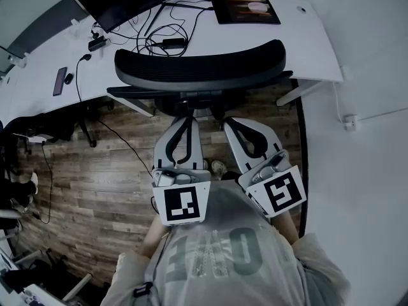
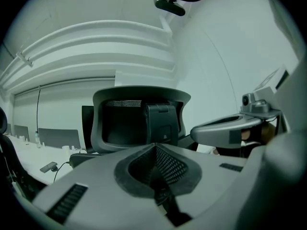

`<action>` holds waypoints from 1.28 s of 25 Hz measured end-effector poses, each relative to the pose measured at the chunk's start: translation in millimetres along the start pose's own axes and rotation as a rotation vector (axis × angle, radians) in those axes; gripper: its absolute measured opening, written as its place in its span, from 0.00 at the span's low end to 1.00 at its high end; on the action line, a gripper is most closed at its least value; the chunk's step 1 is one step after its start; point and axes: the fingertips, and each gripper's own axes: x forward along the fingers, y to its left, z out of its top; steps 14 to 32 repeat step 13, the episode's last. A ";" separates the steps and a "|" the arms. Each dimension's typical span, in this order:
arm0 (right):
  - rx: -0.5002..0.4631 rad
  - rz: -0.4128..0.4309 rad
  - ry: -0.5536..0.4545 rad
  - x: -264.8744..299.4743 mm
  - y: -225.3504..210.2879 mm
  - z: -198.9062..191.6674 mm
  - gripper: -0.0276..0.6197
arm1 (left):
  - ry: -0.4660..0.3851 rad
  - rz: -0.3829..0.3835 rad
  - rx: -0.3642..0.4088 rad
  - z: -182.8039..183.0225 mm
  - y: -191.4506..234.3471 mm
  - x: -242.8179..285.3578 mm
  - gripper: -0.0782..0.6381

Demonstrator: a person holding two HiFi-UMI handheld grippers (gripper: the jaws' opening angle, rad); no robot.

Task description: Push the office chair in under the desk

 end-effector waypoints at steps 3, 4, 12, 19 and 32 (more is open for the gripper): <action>-0.003 0.006 0.002 1.7 0.1 -1.1 0.07 | -0.001 0.008 0.004 0.2 3.3 1.1 0.13; -0.005 0.007 0.004 2.1 -0.1 -1.5 0.07 | -0.002 0.011 0.004 0.4 4.4 1.1 0.13; -0.016 0.005 0.006 7.5 -4.7 0.9 0.07 | -0.001 0.028 -0.010 1.3 14.6 0.1 0.13; -0.018 0.004 0.007 8.2 -5.6 1.3 0.07 | 0.000 0.030 -0.011 1.2 16.1 0.1 0.13; -0.018 0.004 0.007 8.2 -5.6 1.3 0.07 | 0.000 0.030 -0.011 1.2 16.1 0.1 0.13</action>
